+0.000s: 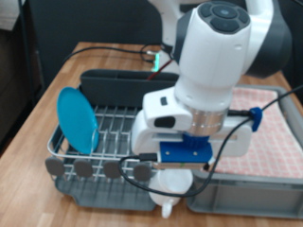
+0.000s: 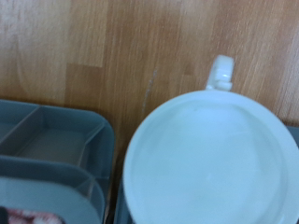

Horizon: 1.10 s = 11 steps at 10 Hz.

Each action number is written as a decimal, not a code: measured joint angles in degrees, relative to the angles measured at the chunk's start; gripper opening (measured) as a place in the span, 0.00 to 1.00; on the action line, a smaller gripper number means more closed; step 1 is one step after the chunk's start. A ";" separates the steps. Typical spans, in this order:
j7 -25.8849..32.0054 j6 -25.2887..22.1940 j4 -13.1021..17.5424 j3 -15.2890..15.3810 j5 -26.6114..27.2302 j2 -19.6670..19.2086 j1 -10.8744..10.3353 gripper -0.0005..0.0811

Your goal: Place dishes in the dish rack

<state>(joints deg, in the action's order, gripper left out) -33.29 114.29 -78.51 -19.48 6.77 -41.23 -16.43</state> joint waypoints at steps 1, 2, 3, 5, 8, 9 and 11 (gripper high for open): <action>-0.11 -1.52 1.17 0.00 0.00 0.01 0.00 0.96; -0.40 -2.37 2.06 -0.06 -0.08 0.07 -0.10 0.96; -0.95 -3.33 2.80 -0.27 -0.36 0.33 -0.44 0.98; -2.48 -5.63 3.74 -1.00 -1.29 1.50 -1.67 0.99; -4.67 -8.86 4.38 -1.84 -2.77 3.62 -3.59 0.99; -5.36 -9.43 4.40 -2.11 -3.32 4.20 -4.18 0.99; -6.92 -10.08 4.43 -2.60 -4.59 4.96 -5.28 0.99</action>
